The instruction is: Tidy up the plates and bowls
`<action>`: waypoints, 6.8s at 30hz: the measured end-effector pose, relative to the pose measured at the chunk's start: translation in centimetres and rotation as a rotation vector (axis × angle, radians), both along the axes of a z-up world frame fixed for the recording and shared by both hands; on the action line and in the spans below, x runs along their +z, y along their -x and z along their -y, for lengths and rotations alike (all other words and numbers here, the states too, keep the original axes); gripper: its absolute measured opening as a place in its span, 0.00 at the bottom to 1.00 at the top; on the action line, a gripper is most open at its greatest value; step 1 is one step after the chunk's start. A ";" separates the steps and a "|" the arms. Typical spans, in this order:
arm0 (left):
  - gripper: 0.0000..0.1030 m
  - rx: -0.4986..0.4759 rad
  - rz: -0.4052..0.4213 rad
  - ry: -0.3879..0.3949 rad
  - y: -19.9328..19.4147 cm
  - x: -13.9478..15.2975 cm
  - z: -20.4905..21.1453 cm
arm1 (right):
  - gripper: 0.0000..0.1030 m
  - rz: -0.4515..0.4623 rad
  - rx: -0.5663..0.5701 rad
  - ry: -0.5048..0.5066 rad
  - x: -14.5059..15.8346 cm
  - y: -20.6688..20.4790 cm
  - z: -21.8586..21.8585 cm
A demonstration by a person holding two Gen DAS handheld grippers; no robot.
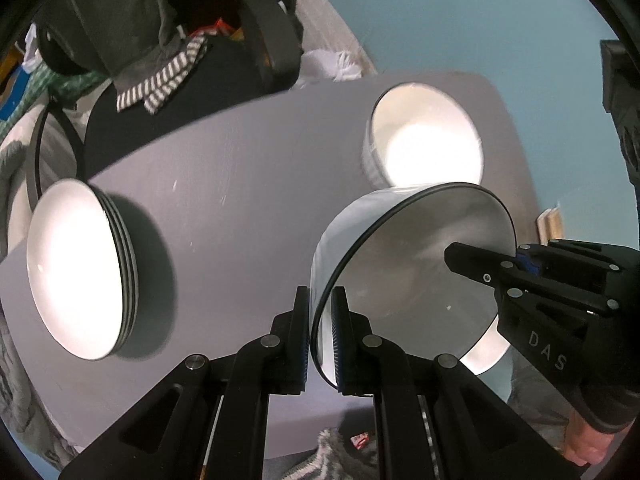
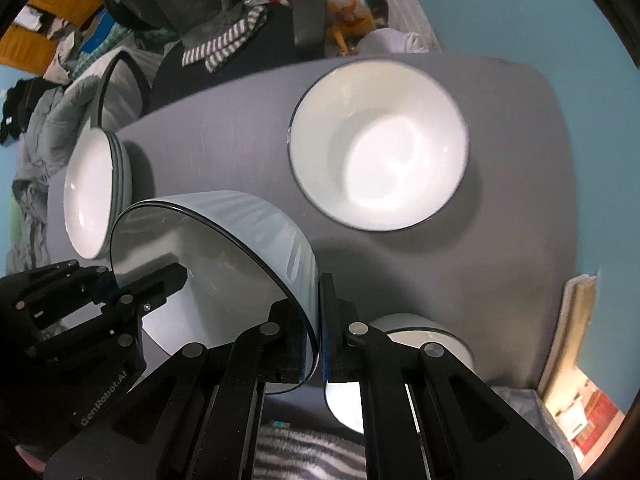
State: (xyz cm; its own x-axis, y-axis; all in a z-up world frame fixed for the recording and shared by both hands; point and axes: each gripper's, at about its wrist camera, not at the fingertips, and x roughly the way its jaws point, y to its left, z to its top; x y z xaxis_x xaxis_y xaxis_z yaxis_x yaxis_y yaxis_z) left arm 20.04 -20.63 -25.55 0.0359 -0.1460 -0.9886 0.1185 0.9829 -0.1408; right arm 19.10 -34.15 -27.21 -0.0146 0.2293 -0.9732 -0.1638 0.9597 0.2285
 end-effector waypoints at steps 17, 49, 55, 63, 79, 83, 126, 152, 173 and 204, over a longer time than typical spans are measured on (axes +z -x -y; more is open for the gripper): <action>0.09 -0.034 0.022 0.026 -4.7 0.8 4.2 | 0.05 0.025 -0.066 0.034 2.5 -4.4 4.2; 0.13 -0.043 -0.019 -0.037 -8.7 -4.0 5.5 | 0.12 -0.025 -0.045 0.125 -0.9 -8.3 5.6; 0.19 -0.030 -0.026 -0.035 -8.7 -4.2 5.3 | 0.12 -0.017 -0.039 0.121 -0.3 -8.5 5.9; 0.43 -0.005 0.018 -0.047 -7.8 -3.2 4.2 | 0.31 0.029 -0.028 0.152 0.6 -7.9 6.0; 0.59 0.004 0.067 -0.029 -4.3 -0.4 3.1 | 0.50 0.097 -0.067 0.125 2.8 -4.8 7.1; 0.59 -0.025 0.070 -0.024 -3.1 0.0 3.3 | 0.50 0.118 -0.093 0.134 3.7 -3.6 7.4; 0.65 -0.248 -0.051 0.010 5.6 -3.6 8.4 | 0.59 0.045 -0.289 0.135 0.7 8.0 12.3; 0.65 -0.222 -0.171 0.013 4.8 -8.9 8.0 | 0.59 0.004 -0.377 0.044 -5.7 9.9 13.0; 0.52 -0.235 -0.152 -0.032 4.6 -9.3 8.8 | 0.32 -0.069 -0.347 0.017 -7.7 9.3 10.9; 0.09 -0.281 -0.172 0.046 5.3 -9.3 10.1 | 0.11 -0.080 -0.300 0.076 -6.0 8.3 9.7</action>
